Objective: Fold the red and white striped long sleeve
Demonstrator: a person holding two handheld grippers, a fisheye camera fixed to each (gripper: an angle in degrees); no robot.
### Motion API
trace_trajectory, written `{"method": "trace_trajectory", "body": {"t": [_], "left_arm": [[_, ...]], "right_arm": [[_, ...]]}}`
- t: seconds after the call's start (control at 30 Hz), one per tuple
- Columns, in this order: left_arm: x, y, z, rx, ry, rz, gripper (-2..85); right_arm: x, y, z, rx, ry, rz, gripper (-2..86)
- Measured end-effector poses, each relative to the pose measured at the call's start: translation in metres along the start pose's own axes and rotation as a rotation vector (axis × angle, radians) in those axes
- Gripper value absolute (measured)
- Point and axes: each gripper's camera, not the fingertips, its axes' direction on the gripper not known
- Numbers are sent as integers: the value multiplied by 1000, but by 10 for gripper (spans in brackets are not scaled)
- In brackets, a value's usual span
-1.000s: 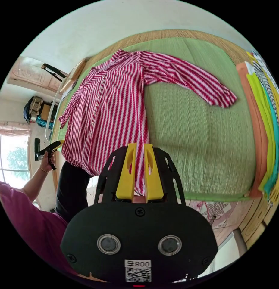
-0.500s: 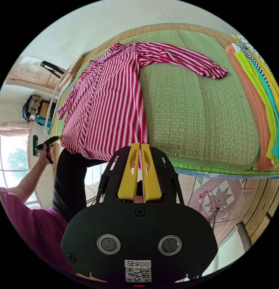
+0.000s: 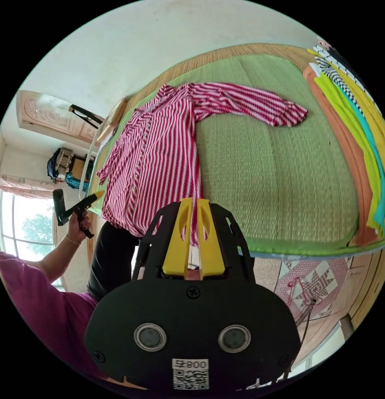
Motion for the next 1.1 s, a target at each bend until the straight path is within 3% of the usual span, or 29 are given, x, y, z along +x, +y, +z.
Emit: {"method": "trace_trajectory", "body": {"t": [0.13,0.37,0.67,1.1], "left_arm": [[53,-49,68,-114,65,155,31],[71,-76,117,-232,18,230,14],[62,-68,115,-222,120,154,3],[61,-74,124,-194,135,121,1]], "right_arm": [[-4,-87,0,56,47,-55,19],[-29,-201,66,16,211,-121,5],[4,-247,63,-5,377,-125,-3],[7,-308,52,-44,424,-122,-2]]}}
